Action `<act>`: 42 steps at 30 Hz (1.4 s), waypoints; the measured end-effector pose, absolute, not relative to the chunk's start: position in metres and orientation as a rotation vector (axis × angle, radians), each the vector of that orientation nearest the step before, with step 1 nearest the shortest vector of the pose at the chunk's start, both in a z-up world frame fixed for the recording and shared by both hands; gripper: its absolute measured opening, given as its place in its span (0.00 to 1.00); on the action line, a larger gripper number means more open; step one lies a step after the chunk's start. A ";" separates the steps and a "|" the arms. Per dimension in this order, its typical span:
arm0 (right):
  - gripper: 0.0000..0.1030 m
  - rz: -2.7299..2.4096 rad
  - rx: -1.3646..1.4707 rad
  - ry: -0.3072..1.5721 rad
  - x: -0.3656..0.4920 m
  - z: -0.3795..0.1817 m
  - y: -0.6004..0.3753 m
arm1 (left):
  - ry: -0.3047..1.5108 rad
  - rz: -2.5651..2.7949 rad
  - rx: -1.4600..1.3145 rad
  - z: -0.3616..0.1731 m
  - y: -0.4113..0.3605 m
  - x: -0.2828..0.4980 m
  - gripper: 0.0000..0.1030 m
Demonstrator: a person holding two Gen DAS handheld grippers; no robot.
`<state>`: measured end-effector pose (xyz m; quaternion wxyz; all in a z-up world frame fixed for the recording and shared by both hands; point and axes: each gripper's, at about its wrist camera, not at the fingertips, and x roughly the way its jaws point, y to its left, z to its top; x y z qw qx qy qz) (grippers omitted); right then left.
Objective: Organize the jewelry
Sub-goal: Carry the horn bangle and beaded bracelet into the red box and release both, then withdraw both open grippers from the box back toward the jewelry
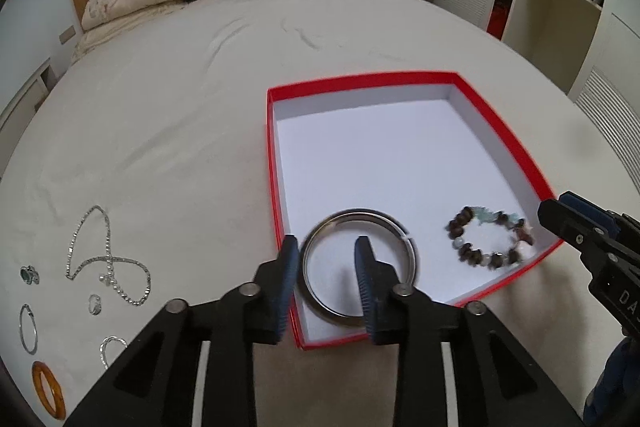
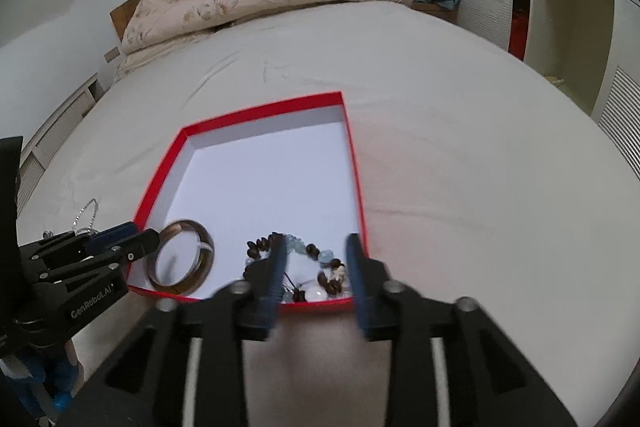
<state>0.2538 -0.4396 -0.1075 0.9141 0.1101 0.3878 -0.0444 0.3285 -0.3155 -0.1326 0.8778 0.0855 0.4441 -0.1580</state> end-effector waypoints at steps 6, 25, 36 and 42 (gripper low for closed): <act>0.32 -0.102 0.224 0.757 0.232 -0.082 -0.437 | 0.882 -0.328 0.162 -0.106 -0.310 0.312 0.46; 0.33 -0.020 0.194 0.665 0.146 0.001 -0.370 | 0.728 -0.235 0.148 0.002 -0.233 0.206 0.50; 0.33 0.035 0.162 0.619 0.108 0.036 -0.326 | 0.673 -0.186 0.102 0.035 -0.176 0.150 0.52; 0.34 0.065 0.139 0.598 0.089 0.051 -0.304 | 0.642 -0.154 0.083 0.046 -0.151 0.128 0.54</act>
